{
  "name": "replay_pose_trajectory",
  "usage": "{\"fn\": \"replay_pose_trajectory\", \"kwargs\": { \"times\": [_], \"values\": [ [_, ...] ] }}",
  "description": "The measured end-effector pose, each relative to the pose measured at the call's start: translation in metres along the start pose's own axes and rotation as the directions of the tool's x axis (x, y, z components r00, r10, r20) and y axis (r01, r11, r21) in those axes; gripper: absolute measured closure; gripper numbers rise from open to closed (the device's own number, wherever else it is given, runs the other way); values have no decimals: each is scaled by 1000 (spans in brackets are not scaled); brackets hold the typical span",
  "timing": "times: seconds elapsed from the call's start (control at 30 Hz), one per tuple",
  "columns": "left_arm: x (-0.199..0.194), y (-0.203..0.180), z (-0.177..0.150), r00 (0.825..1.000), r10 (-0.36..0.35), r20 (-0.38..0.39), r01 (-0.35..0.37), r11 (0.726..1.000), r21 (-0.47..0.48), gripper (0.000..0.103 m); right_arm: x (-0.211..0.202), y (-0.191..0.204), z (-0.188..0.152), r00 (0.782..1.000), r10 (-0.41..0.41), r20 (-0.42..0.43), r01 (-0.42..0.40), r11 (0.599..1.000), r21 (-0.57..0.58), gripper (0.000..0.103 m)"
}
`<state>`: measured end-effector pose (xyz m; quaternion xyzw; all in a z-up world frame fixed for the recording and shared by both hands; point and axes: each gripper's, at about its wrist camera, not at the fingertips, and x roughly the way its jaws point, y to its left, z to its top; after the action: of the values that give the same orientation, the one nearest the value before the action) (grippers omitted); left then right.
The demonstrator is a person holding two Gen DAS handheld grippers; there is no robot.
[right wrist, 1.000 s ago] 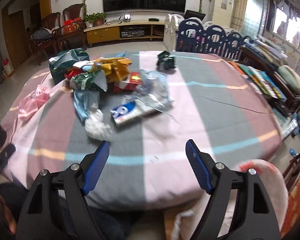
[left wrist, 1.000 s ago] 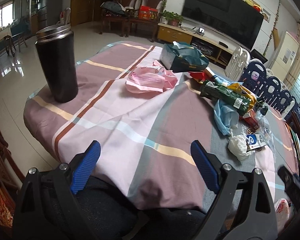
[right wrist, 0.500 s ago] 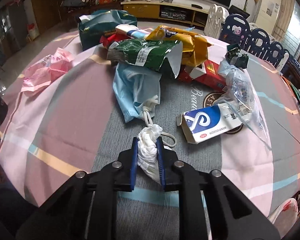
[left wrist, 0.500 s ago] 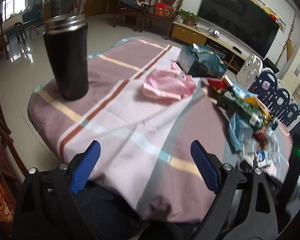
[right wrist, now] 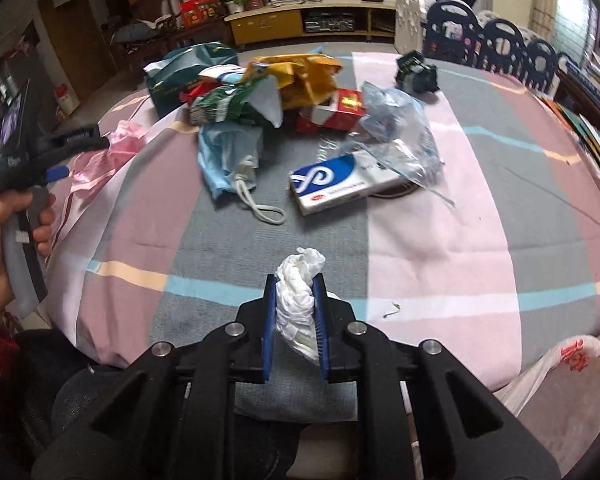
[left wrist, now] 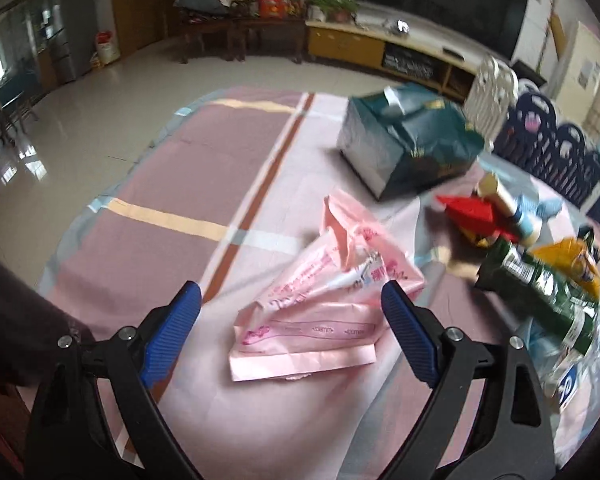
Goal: Collect trash
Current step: 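Grasp the pink plastic bag with the left tool while the right tool holds the tissue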
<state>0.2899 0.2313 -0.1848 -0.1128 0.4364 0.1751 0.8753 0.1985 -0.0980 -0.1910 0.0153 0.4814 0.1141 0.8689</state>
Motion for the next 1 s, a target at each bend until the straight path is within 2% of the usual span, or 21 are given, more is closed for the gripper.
{"fn": "replay_pose_trajectory", "kwargs": {
  "times": [0.03,0.1,0.13,0.2,0.3,0.4,0.47,0.53,0.73,0.87,1.0],
  "values": [
    [4,0,-2,1000,-23,-20,23,1000,-10,13,2,-2,0,1000,1,-5,-1,1000,10,85],
    [9,4,-4,997,-75,-35,74,997,-37,34,3,-1,-1,1000,-1,-8,1,1000,15,85],
    [11,5,-5,996,-78,-42,76,996,-44,35,3,-1,-2,1000,0,-7,0,1000,15,85],
    [7,5,-9,998,-64,-22,63,997,-36,45,1,-1,-4,1000,-1,-6,1,1000,17,85],
    [-4,3,-17,1000,-12,8,12,1000,-14,54,-2,-1,-7,1000,-7,-3,7,1000,29,85],
    [-37,5,-28,996,-4,90,8,999,-44,55,-11,-2,-8,1000,-15,19,14,999,35,85],
    [-71,7,-41,986,6,164,4,998,-60,55,-19,-3,-6,999,-25,43,24,999,29,85],
    [-102,3,-61,980,-21,200,37,996,-77,55,-26,-5,-6,998,-35,59,33,999,28,85],
    [-153,-20,-116,973,-126,193,131,991,-12,55,-44,-11,-7,995,-53,86,49,998,51,85],
    [-166,-43,-130,965,-168,199,159,985,60,54,-60,-11,-9,992,-58,110,52,997,57,85],
    [-168,-50,-140,965,-190,180,180,981,70,54,-73,-12,-8,990,-65,129,59,997,47,85]
  ]
}}
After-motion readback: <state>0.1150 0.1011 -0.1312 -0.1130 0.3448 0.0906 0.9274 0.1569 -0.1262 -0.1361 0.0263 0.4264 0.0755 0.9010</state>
